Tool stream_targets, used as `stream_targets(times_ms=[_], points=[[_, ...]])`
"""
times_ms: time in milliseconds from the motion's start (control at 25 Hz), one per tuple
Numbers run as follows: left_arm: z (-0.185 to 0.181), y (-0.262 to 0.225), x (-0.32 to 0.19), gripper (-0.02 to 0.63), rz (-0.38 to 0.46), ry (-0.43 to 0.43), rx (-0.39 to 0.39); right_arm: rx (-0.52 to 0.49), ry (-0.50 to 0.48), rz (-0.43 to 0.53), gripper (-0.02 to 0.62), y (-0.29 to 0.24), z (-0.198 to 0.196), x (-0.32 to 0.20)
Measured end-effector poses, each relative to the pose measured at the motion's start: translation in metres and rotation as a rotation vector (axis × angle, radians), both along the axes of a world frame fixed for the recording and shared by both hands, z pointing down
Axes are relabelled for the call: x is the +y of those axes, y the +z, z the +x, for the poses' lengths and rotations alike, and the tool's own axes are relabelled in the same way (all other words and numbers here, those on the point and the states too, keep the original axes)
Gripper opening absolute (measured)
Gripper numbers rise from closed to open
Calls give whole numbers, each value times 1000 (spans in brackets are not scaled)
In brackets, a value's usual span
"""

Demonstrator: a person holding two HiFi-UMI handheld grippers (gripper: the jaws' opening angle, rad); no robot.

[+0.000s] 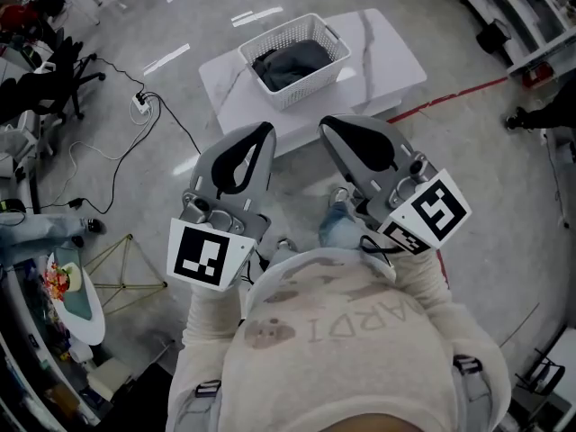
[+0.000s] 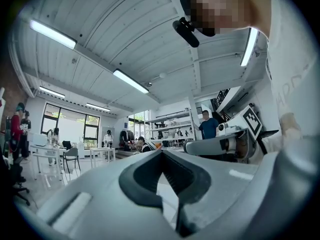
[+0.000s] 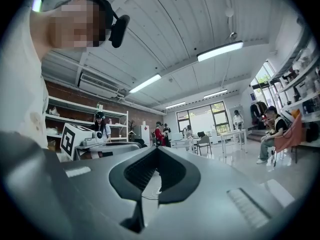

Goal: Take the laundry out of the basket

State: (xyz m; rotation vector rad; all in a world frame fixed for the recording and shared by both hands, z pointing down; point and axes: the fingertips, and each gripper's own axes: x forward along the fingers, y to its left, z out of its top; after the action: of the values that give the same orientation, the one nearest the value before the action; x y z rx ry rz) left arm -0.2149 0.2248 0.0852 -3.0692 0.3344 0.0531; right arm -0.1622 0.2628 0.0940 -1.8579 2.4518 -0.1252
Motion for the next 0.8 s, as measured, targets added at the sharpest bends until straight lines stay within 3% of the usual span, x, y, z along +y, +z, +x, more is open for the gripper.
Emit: stream_targets(times_ms=[560,800], points=[[137,-9,-28,1,21,-146,-17,-13,-149,16,28,-7,141,-34],[172,-3,-25,1,12,-179,-40,-49,-175,19,28,2,180,-36]])
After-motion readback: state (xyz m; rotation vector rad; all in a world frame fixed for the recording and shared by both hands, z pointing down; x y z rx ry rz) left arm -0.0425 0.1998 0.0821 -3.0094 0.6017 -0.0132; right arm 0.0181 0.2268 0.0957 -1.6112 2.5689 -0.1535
